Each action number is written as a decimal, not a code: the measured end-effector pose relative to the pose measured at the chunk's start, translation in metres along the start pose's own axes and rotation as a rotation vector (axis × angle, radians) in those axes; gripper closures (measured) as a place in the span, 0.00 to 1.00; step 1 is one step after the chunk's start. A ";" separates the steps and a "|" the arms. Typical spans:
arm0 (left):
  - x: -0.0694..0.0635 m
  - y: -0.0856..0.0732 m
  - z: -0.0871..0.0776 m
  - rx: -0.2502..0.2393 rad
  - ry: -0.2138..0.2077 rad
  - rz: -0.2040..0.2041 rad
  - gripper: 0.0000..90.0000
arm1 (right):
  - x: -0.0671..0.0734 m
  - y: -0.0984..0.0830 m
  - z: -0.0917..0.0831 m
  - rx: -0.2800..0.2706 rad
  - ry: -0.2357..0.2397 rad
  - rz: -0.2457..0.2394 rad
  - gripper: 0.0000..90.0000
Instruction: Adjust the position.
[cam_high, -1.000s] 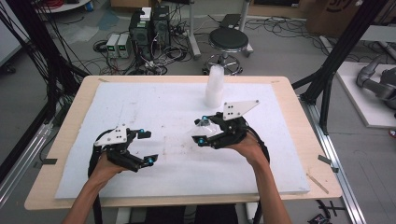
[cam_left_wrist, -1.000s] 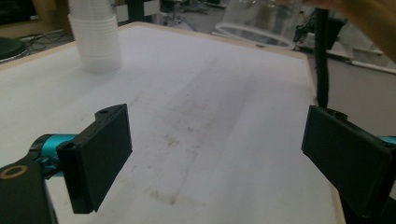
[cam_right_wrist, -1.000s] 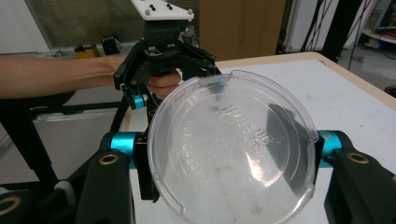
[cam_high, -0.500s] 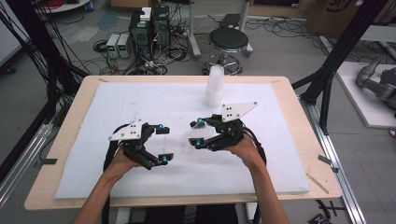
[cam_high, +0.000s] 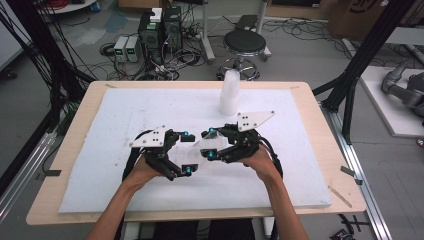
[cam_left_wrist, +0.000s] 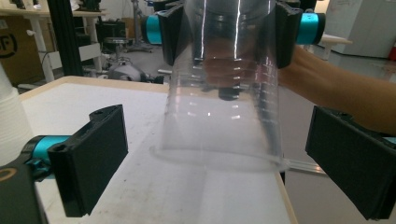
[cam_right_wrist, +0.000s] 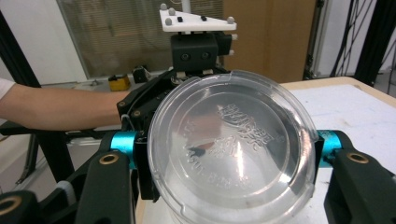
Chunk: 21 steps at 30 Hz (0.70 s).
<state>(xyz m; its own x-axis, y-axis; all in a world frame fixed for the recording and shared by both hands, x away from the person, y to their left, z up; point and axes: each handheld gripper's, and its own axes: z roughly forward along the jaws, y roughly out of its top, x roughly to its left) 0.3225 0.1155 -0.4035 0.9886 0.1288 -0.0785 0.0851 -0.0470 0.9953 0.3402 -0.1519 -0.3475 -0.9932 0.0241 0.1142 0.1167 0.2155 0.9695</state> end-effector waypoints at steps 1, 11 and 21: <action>0.000 0.001 0.004 -0.007 -0.003 0.003 0.06 | 0.000 0.000 0.000 -0.002 0.002 0.000 0.47; -0.002 0.001 0.015 -0.023 -0.026 0.022 0.08 | 0.002 0.000 0.003 -0.024 0.024 -0.001 0.47; -0.003 0.002 0.014 -0.032 -0.044 0.043 0.20 | 0.002 -0.002 0.006 -0.032 0.055 0.002 0.47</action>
<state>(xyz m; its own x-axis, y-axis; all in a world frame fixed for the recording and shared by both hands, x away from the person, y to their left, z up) 0.3216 0.1013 -0.4024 0.9958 0.0834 -0.0376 0.0394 -0.0196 0.9990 0.3381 -0.1459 -0.3502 -0.9915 -0.0297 0.1266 0.1191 0.1840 0.9757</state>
